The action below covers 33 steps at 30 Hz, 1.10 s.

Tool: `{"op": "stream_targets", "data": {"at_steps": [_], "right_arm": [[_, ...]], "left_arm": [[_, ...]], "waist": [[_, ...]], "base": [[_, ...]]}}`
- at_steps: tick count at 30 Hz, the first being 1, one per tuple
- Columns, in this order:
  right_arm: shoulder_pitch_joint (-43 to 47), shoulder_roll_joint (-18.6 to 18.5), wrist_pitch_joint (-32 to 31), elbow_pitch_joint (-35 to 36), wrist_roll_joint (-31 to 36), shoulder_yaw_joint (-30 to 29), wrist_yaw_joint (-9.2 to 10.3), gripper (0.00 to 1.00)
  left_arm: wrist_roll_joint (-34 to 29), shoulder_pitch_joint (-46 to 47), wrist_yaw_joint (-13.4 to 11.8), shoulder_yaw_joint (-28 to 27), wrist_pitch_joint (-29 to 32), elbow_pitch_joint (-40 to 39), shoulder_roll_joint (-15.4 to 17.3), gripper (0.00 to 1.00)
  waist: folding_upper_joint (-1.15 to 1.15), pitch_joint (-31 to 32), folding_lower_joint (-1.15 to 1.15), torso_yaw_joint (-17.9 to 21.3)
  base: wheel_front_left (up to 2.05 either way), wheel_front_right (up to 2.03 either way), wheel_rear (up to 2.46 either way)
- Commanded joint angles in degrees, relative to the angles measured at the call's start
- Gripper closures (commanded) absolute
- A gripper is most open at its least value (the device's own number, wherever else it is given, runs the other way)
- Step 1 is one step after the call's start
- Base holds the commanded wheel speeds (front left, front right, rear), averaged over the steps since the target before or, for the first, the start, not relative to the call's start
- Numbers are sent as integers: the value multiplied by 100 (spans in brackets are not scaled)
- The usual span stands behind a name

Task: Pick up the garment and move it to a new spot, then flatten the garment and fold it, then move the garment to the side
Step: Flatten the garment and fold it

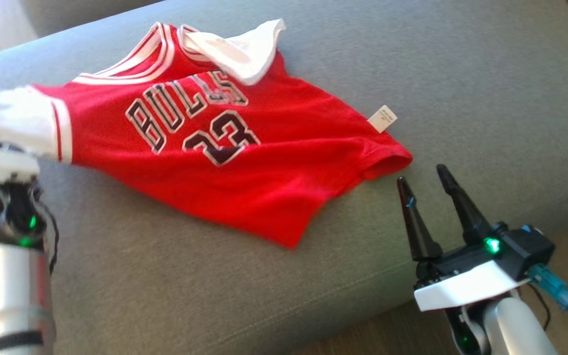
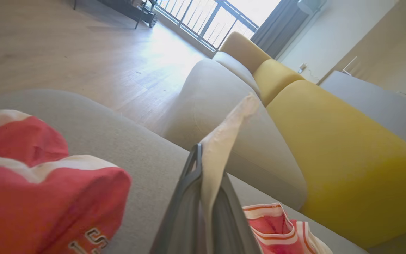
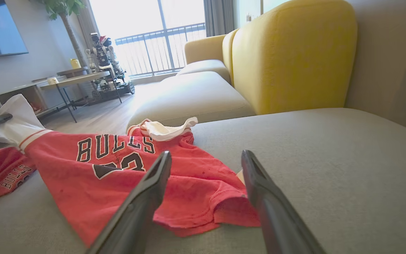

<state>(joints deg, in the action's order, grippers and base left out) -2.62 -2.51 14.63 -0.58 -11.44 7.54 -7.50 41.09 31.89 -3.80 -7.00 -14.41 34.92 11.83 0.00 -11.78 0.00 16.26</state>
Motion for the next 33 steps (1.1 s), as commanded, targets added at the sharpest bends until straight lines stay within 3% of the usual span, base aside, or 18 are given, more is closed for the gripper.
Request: {"op": "stream_targets", "data": {"at_steps": [1,3,4,5,6,13,19,23,29,33], "right_arm": [[-79,-37,37,137,42,150,1,0],[-71,-37,37,45,81,214,1,0],[-64,-37,37,-21,90,230,1,0],[-58,-37,37,-118,84,258,1,0],[-61,-37,37,-209,81,294,1,0],[-170,-37,37,-875,-577,173,1,0],[-303,-37,37,-1432,-1070,195,1,0],[-269,-37,37,-1682,-1439,534,1,0],[-224,-37,37,-2422,-1491,1553,1,0],[-327,-37,37,-2893,-1323,1938,1,0]], "left_arm": [[-139,22,51,-261,-58,-249,137,100],[-429,-232,153,-561,-58,-408,-9,100],[-582,-342,224,-648,-58,-460,-78,81],[-762,-438,290,-725,-58,-541,-128,29],[-937,-533,351,-797,-58,-634,-189,0],[-2315,-1363,717,-996,-58,-1986,-689,0],[-2903,-2290,754,-681,-59,-3095,-884,0],[-2850,-2791,547,-85,-59,-3691,-892,0],[-3155,-3381,136,908,-59,-4279,-894,0],[-3281,-3461,30,1157,-59,-4292,-894,0]], "waist": [[0,-6,0,-95],[0,8,0,-174],[0,14,0,-218],[0,23,0,-257],[0,34,0,-296],[0,120,0,-639],[0,220,0,-946],[0,240,0,-1179],[0,229,0,-1617],[0,205,0,-1755]], "base": [[0,0,0],[0,0,0],[0,0,0],[0,0,0],[0,0,0],[0,0,0],[0,0,0],[0,0,0],[0,0,0],[0,0,0]]}}
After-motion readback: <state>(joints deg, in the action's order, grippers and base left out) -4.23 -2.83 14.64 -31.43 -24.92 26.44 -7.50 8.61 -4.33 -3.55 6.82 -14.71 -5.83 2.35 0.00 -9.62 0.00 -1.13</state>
